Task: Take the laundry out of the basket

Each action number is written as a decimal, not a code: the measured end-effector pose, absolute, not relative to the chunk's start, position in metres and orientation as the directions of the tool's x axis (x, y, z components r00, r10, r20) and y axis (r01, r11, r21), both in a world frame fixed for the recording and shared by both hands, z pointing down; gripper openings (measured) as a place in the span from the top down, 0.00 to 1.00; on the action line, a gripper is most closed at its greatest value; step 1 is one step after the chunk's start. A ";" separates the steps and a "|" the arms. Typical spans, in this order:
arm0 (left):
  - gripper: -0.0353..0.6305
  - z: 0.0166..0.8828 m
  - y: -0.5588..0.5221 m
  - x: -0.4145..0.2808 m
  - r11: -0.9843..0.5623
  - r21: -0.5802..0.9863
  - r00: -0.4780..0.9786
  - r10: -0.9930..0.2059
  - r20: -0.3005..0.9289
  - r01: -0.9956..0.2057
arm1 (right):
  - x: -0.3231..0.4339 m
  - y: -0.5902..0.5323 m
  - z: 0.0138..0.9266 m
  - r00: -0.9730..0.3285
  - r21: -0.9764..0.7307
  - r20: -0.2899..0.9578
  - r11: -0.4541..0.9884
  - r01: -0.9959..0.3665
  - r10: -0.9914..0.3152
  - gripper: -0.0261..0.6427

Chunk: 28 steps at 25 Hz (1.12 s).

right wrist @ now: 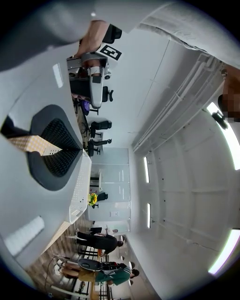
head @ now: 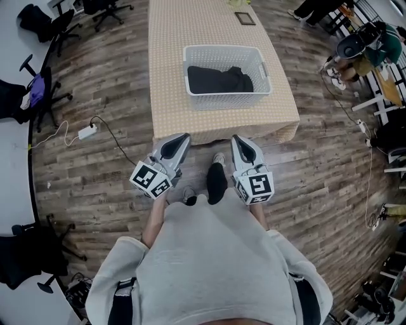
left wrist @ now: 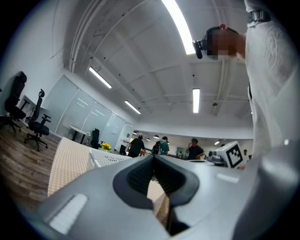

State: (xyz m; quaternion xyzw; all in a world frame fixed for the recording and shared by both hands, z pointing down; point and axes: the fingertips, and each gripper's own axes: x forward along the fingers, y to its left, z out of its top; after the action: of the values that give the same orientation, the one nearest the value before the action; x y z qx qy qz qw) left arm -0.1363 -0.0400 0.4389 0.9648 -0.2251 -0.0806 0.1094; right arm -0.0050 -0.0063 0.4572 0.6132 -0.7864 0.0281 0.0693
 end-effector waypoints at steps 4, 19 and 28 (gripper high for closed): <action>0.94 0.438 -0.065 -0.124 -0.865 0.234 0.874 -0.475 -0.101 -0.444 | 0.010 -0.034 0.460 -0.263 0.018 0.131 0.268 -0.963 -0.956 0.96; 0.94 0.400 -0.223 -0.053 -0.792 0.122 0.786 -0.610 -0.103 -0.598 | 0.098 -0.205 0.429 -0.396 -0.005 0.026 0.396 -0.918 -0.918 0.96; 0.94 0.407 -0.257 -0.032 -0.746 0.128 0.746 -0.664 -0.061 -0.654 | 0.128 -0.258 0.427 -0.433 -0.048 0.007 0.432 -0.900 -0.901 0.96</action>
State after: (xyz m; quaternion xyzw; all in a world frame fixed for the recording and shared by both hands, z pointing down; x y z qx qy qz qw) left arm -0.0316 -0.2570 0.4070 0.9329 -0.3530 -0.0513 0.0490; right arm 0.1281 -0.2581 0.4273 0.5323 -0.8462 0.0224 -0.0098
